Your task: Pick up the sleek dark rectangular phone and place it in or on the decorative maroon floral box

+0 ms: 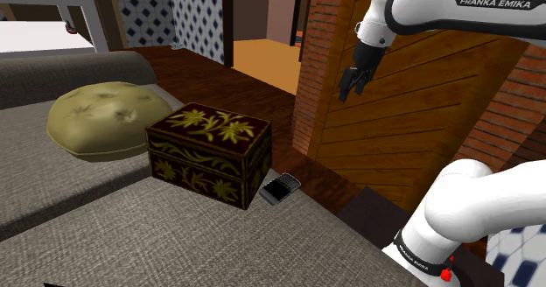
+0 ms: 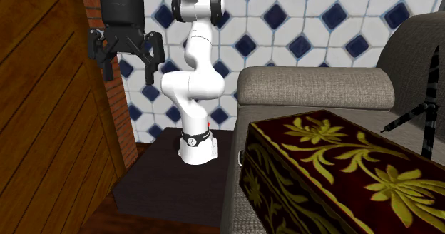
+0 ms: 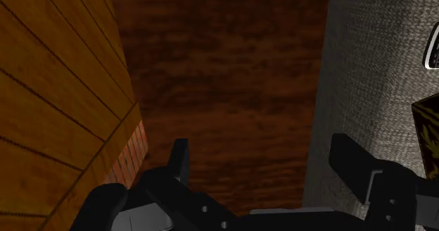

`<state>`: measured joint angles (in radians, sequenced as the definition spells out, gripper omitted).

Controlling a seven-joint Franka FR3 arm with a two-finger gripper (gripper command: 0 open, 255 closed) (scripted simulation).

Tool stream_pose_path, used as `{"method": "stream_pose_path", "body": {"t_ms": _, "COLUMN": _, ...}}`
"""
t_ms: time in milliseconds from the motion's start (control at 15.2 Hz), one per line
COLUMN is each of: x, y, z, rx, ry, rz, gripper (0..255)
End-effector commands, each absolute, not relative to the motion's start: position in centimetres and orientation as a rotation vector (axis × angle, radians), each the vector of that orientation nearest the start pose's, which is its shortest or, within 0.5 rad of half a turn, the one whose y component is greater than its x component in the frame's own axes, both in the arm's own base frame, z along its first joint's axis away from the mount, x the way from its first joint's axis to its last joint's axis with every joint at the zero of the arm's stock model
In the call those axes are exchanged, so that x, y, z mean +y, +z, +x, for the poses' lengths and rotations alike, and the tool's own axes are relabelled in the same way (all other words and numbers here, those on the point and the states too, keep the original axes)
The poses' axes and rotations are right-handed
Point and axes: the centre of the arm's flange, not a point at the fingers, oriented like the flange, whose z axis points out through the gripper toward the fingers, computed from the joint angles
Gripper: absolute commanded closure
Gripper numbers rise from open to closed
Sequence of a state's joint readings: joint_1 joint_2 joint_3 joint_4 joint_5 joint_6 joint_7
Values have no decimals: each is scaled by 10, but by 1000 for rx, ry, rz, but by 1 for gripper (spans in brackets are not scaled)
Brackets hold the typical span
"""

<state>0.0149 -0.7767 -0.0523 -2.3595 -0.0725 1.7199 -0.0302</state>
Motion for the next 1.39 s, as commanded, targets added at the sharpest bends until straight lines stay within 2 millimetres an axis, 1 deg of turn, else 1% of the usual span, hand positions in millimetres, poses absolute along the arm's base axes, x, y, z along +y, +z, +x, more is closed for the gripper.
{"method": "stream_pose_path", "body": {"t_ms": 0, "x": -24, "y": 600, "z": 324, "rx": -18, "ry": -215, "rz": -3173, "gripper": 0}}
{"method": "stream_pose_path", "body": {"t_ms": 330, "x": 26, "y": 569, "z": 296, "rx": 405, "ry": -174, "rz": -3149, "gripper": 0}}
{"method": "stream_pose_path", "body": {"t_ms": 660, "x": 81, "y": 539, "z": 281, "rx": 820, "ry": -130, "rz": -3068, "gripper": 0}}
{"method": "stream_pose_path", "body": {"t_ms": 990, "x": 140, "y": 510, "z": 281, "rx": 1220, "ry": -83, "rz": -2932, "gripper": 0}}
{"method": "stream_pose_path", "body": {"t_ms": 1320, "x": 197, "y": 483, "z": 296, "rx": 1598, "ry": -35, "rz": -2743, "gripper": 0}}
